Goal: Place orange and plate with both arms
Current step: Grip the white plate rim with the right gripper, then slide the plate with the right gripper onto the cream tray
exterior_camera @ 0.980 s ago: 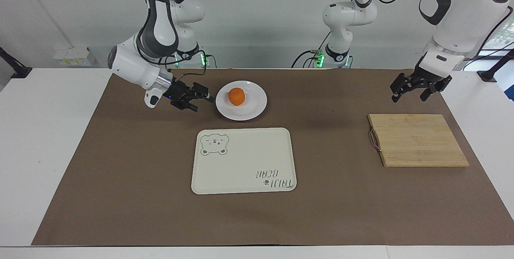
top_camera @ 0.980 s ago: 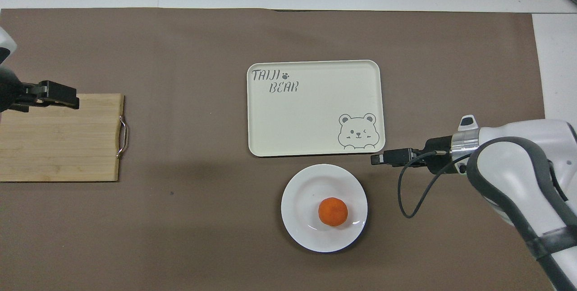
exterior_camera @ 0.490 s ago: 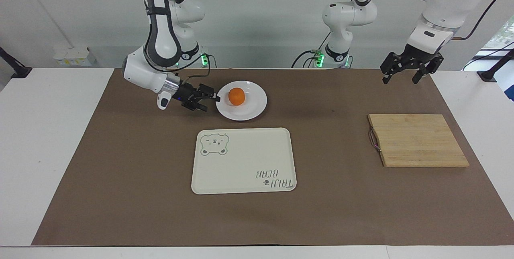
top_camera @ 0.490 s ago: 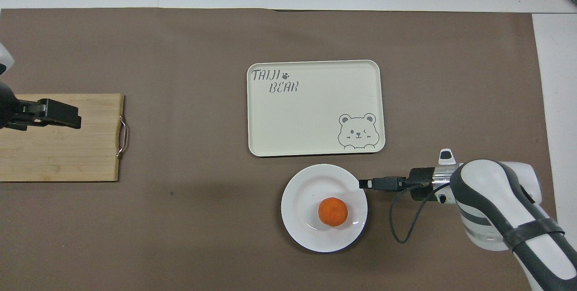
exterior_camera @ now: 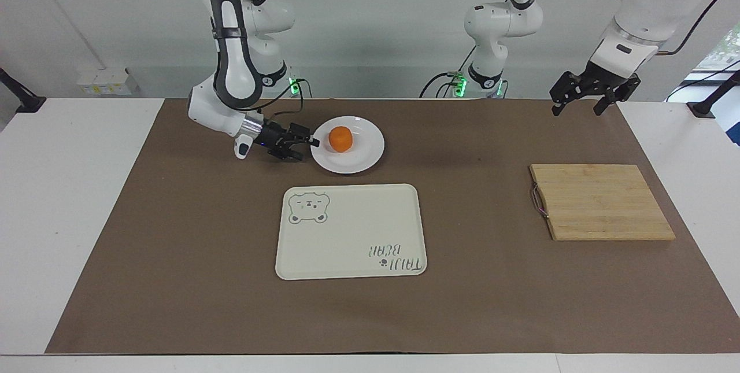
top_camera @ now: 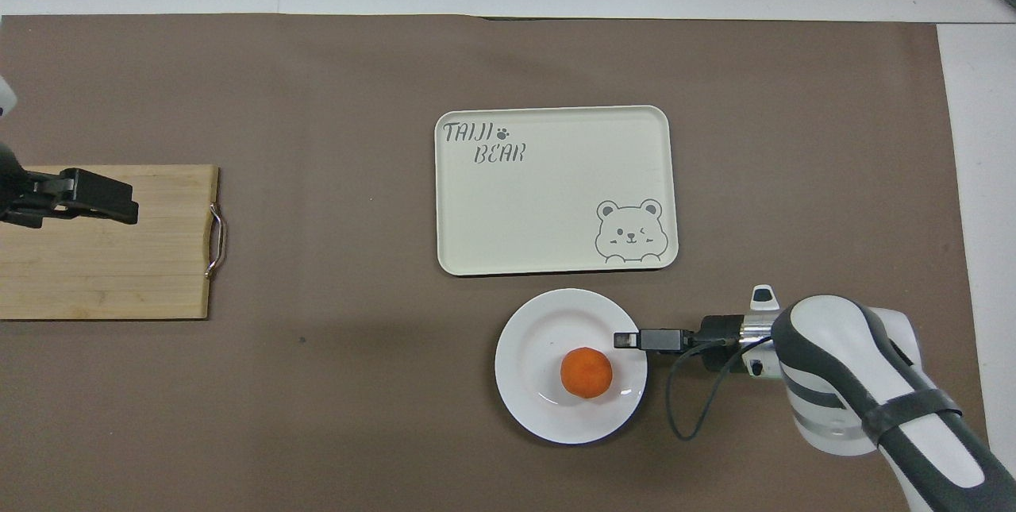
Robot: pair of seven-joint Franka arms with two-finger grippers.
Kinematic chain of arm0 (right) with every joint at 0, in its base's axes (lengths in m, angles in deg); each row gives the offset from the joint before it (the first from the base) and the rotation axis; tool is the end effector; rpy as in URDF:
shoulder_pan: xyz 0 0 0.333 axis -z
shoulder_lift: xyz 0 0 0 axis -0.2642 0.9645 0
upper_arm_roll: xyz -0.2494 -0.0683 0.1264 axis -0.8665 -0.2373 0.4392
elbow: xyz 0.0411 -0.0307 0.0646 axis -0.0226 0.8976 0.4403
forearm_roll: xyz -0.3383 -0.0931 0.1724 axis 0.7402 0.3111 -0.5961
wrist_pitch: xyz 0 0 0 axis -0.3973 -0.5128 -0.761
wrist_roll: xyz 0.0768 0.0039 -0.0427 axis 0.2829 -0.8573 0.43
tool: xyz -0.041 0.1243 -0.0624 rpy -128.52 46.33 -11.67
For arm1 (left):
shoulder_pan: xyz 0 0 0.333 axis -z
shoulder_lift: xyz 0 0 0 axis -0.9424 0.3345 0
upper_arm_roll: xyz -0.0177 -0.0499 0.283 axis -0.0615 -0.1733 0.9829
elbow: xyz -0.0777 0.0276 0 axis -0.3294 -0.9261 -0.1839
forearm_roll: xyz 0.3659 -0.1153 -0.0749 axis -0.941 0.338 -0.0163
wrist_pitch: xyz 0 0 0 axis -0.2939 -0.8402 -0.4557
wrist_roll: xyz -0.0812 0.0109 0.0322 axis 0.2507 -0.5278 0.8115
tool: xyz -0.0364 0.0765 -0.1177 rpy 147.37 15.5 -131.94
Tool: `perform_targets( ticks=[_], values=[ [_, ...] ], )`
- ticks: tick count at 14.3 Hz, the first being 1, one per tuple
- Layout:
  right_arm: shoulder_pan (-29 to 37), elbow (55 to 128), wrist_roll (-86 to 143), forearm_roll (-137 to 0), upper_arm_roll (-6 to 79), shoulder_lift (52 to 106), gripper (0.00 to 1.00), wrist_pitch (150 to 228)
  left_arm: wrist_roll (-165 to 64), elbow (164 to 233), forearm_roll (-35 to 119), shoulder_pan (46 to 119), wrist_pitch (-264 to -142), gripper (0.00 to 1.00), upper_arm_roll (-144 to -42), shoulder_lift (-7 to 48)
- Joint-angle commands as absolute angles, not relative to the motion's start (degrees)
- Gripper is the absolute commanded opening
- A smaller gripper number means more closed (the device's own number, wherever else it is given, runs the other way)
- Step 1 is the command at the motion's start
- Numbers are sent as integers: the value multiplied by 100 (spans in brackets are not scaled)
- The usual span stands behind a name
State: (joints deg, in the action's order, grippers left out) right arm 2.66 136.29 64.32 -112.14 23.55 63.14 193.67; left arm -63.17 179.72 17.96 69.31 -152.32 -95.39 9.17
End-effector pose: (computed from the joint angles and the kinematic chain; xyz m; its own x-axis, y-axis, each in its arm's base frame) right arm 0.4030 0.1226 0.2034 0.9921 -0.0597 -0.1103 -0.1247 -0.5685 -0.8132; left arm 0.5384 -0.0445 0.5629 0.9992 -0.0267 -0.0295 -0.0261 -0.9994 0.0214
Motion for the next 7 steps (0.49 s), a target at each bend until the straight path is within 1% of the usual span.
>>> perform_targets(
  ticks=[1, 3, 4, 5, 6, 7],
  values=[
    [205, 13798, 6692, -11479, 2355, 6271, 100, 19468, -6254, 17808, 1862, 6905, -15056, 100, -9523, 981],
    [205, 13816, 6701, -11488, 2355, 6263, 100, 19468, -6254, 17808, 1862, 6914, -15056, 100, -9523, 981],
    [205, 13833, 6701, -11479, 2355, 6263, 91, 19460, -6254, 17816, 1862, 6914, -15056, 100, -9523, 981],
    [239, 13834, 6692, -11479, 2346, 6254, 78, 19451, -6254, 17816, 1862, 6914, -15056, 100, -9523, 981],
    [266, 13834, 6684, -11479, 2346, 6254, 70, 19442, -6254, 17816, 1862, 6905, -15056, 100, -9523, 981],
    [266, 13834, 6675, -11479, 2346, 6263, 67, 19442, -6246, 17808, 1862, 6905, -15056, 100, -9523, 981]
  ],
)
